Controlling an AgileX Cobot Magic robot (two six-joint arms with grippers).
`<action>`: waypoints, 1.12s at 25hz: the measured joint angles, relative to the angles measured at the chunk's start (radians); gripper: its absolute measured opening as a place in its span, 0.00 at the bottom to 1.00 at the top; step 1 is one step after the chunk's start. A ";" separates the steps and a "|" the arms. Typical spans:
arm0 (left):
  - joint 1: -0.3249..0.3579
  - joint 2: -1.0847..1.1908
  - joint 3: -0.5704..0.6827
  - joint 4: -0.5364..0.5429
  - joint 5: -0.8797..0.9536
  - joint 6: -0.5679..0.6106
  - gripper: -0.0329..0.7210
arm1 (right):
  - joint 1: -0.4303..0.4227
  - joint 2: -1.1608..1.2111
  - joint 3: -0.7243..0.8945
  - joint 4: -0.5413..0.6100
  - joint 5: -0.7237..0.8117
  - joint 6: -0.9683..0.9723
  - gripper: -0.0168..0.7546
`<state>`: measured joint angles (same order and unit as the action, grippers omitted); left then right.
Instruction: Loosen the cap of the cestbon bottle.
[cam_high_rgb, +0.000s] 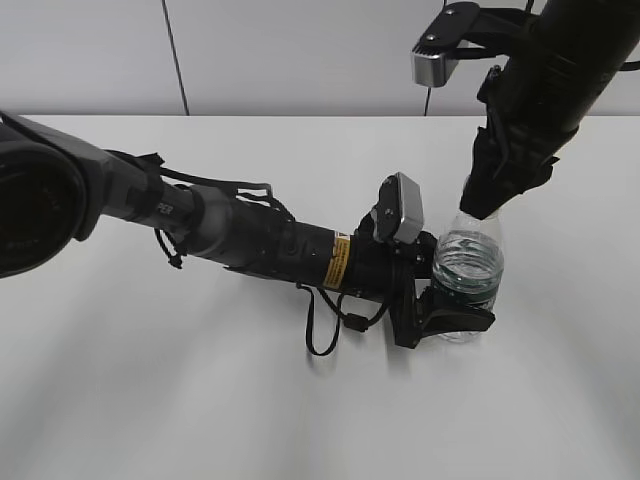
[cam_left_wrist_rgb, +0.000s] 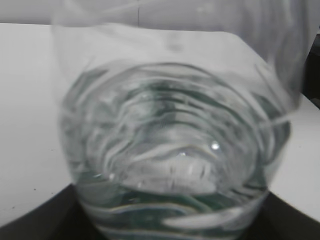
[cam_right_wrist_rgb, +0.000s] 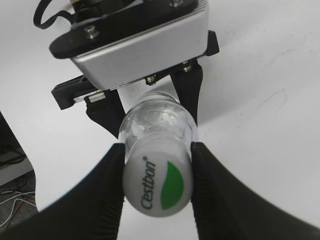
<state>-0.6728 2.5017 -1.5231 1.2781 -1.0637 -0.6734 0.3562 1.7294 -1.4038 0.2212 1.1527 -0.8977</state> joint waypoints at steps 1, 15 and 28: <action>0.000 0.000 0.000 0.000 0.000 0.000 0.71 | 0.000 0.000 0.000 0.000 0.000 -0.002 0.42; 0.000 0.000 0.000 0.005 -0.003 0.000 0.71 | 0.000 -0.001 0.000 0.015 -0.004 -0.214 0.42; 0.001 0.000 0.000 0.013 -0.008 -0.001 0.71 | 0.000 -0.001 0.000 0.026 0.002 -0.222 0.42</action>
<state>-0.6720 2.5017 -1.5231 1.2914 -1.0714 -0.6740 0.3562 1.7283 -1.4035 0.2473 1.1549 -1.1192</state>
